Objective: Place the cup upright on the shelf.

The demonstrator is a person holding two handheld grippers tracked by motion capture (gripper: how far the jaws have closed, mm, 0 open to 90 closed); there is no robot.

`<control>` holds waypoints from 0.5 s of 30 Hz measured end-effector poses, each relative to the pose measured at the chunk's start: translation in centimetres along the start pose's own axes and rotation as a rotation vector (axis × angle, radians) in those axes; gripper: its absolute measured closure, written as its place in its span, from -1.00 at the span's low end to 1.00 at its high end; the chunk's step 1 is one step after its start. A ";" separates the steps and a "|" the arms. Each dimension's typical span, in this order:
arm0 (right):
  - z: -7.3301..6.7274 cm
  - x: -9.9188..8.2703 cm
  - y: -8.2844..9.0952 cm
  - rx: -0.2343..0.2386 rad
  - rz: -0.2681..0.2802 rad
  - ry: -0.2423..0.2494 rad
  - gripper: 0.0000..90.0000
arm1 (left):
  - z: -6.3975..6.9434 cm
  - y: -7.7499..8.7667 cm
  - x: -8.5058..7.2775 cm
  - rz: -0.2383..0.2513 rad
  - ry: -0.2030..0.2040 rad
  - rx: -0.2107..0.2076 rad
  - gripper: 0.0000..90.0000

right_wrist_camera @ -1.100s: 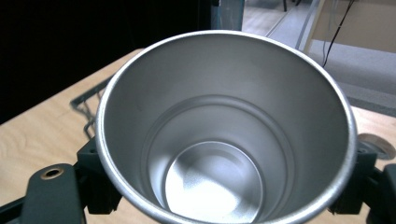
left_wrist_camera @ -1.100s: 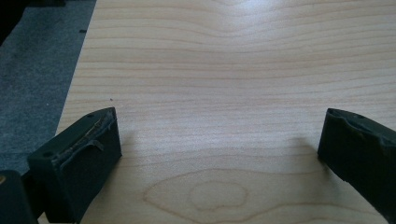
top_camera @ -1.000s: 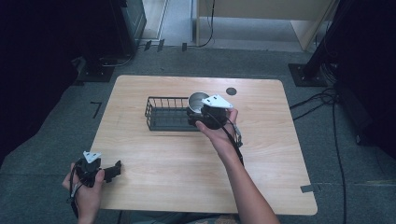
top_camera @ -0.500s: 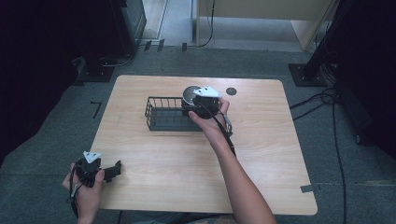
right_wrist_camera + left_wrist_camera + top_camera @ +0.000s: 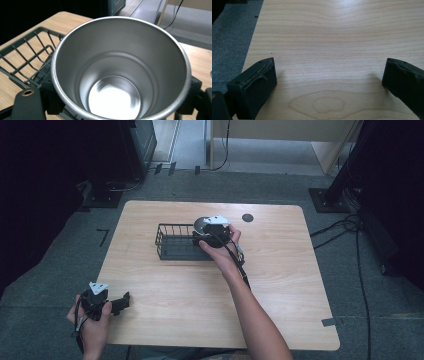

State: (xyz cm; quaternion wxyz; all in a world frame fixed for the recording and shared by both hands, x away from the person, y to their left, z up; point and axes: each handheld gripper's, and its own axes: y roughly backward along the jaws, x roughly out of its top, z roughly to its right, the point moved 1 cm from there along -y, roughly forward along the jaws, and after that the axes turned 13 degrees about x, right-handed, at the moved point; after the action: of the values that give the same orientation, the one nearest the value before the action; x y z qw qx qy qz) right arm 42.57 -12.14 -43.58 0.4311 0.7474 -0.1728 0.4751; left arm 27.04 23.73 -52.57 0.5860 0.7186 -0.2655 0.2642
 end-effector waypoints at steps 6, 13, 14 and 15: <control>0.0 -0.5 -0.5 0.001 -0.024 -0.003 -0.60 | 0.0 0.0 0.0 0.000 0.000 0.000 -1.00; -0.1 -0.8 -1.0 0.015 -0.054 -0.015 -0.60 | 0.0 0.0 0.0 0.000 0.000 0.000 -1.00; 0.0 -0.8 -1.0 0.015 -0.054 -0.018 -0.60 | 0.0 0.0 0.0 0.000 0.000 0.000 -1.00; 0.0 -0.7 -1.0 0.013 -0.055 -0.022 -0.60 | 0.0 0.0 0.0 0.000 0.000 0.000 -1.00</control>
State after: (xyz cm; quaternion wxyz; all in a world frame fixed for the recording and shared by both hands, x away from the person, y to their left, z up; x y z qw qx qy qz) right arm 42.87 -11.71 -44.69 0.4372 0.7598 -0.1537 0.4560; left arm 27.04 23.73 -52.57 0.5859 0.7187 -0.2656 0.2640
